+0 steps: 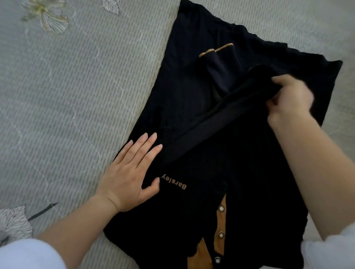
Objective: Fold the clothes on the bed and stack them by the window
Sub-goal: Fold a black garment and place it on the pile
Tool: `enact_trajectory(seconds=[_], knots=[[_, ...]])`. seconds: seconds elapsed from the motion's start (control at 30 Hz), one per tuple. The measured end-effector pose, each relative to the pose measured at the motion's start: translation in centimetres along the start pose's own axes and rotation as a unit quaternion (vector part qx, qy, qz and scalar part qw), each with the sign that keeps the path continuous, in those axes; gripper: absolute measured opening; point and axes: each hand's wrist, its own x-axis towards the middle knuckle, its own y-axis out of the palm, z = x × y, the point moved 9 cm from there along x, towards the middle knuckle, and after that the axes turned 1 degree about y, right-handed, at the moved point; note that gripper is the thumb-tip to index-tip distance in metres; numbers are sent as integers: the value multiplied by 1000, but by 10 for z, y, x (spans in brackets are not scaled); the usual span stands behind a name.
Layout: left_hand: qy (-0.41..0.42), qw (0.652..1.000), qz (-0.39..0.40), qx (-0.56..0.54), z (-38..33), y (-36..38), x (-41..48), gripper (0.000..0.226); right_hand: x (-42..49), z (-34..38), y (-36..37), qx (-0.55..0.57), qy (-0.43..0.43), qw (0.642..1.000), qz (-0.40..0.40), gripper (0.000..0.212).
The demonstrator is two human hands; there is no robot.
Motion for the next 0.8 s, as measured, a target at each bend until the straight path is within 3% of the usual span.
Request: enact_trajectory(seconds=[0.1,0.2,0.4,0.47,0.53,0.6,0.67,0.73,0.77,0.8], knots=[[2,1000,-3,-4,0,-1,0,71,9,-9,-29,-16,24,999,-28,11],[13,1000,-8,-9,-2,-1,-1,65,13,-42,-52,-35,89,995,-26,28],[37,999,-22,-2,-5,0,-2,58,25,-10,-69,-76,-33,995,-61,13],[64,997,-42,3,-10,-2,-4,53,22,-21,-81,-192,-34,979,-65,20],[98,993,-61,22,-16,-4,-7,49,8,-23,-91,-338,-109,933,-62,40],[137,987,-66,49,-23,-4,-11,49,-32,-18,-83,-412,-262,873,3,52],[180,981,-45,56,-34,-2,-17,50,-79,-36,-71,-506,-370,772,105,56],[220,974,7,48,-47,5,-29,52,-112,-76,-74,-610,-379,664,208,56],[233,971,34,45,-54,9,-37,54,-122,-96,-83,-647,-362,626,242,56],[241,968,56,42,-59,10,-46,55,-129,-108,-94,-665,-345,611,255,56]])
